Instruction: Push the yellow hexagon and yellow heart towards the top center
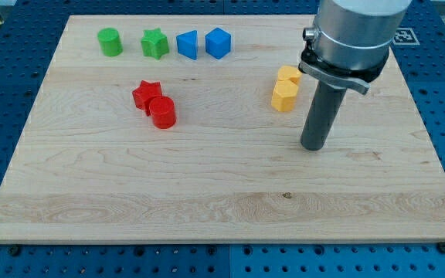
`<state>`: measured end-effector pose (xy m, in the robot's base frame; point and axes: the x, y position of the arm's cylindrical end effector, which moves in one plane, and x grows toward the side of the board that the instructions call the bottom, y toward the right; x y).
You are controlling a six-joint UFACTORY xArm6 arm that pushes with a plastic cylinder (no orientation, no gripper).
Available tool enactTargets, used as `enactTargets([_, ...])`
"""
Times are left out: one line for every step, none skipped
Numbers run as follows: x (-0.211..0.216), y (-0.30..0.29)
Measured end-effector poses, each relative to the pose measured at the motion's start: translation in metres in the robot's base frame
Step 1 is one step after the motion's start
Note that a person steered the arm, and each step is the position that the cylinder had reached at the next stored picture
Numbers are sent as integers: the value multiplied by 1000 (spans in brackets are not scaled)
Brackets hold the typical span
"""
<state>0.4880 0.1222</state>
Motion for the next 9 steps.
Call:
enactTargets([-13,-10])
enactTargets([-21,-27])
enactTargets([-37,-28])
enactTargets([-55,-28])
enactTargets([-73,-28])
enactTargets([-88,-28])
enactTargets([-105,-28])
enactTargets([-125,-28])
enactTargets([-146,-28])
